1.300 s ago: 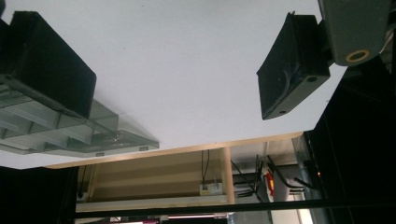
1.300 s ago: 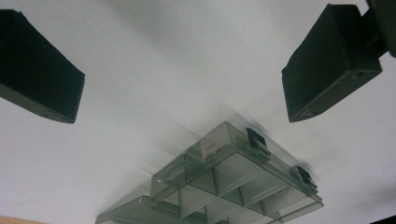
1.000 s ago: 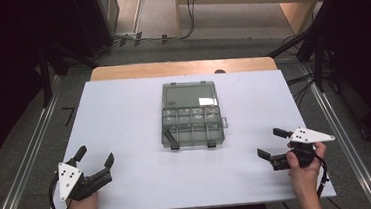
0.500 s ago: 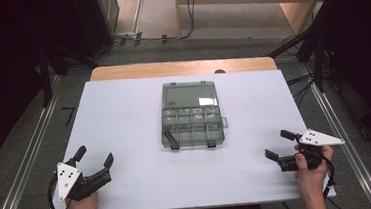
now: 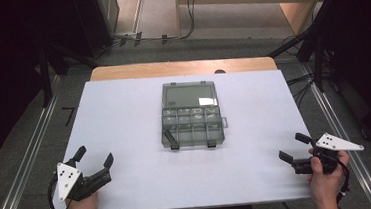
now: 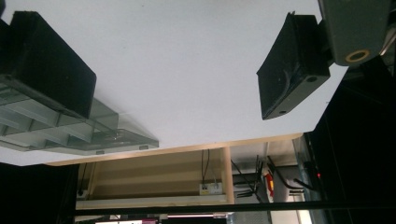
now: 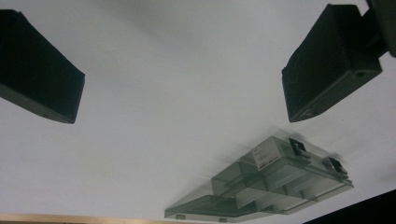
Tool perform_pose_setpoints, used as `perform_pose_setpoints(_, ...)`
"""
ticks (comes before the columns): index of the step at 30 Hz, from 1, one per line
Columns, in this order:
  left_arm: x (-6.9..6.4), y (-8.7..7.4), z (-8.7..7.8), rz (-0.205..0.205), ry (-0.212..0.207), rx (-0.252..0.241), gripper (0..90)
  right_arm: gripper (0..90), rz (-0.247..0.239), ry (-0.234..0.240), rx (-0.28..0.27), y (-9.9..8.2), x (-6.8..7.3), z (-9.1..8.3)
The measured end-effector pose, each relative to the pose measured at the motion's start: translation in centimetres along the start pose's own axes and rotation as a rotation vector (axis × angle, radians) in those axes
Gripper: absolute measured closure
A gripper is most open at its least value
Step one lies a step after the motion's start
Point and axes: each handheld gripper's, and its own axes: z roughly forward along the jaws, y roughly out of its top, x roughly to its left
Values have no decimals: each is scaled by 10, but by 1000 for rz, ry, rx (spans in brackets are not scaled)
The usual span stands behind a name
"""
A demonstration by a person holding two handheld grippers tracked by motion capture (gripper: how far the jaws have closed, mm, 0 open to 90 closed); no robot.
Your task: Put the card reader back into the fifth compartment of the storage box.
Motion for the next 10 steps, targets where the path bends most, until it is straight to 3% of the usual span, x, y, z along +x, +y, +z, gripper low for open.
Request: perform_pose_setpoints(10,-1,0,0,9,1,4,116,0,9,-14,22,-1,-2,5)
